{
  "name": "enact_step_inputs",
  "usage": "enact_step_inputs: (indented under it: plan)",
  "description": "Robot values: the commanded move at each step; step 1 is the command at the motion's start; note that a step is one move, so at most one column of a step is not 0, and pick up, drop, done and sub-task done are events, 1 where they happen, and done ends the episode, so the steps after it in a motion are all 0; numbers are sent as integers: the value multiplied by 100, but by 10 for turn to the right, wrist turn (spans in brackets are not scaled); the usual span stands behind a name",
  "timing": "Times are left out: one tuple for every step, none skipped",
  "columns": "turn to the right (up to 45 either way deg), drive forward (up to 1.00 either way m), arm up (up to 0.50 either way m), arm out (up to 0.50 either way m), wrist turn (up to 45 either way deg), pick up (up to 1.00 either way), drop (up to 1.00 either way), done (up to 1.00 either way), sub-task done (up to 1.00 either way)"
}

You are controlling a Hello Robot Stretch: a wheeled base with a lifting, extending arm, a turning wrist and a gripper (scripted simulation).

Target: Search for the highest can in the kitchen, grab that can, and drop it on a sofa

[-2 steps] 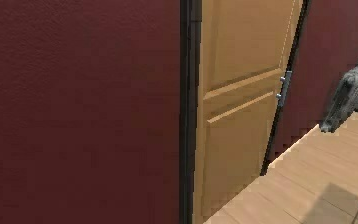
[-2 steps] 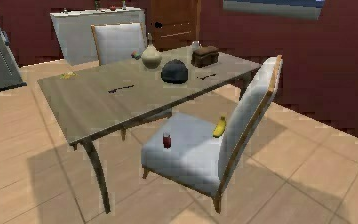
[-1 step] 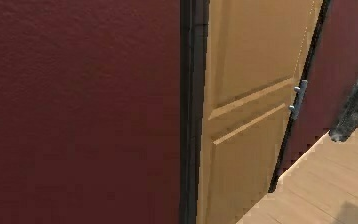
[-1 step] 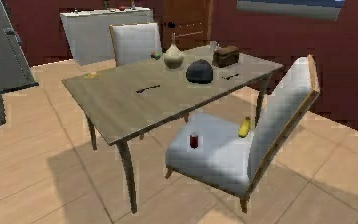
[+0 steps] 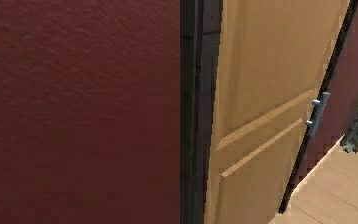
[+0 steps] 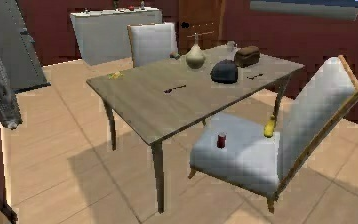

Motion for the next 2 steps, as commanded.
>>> enact_step_inputs:
  plan:
    - [450,0,0,0,0,0,0,0,0]
    - [450,0,0,0,0,0,0,0,0]
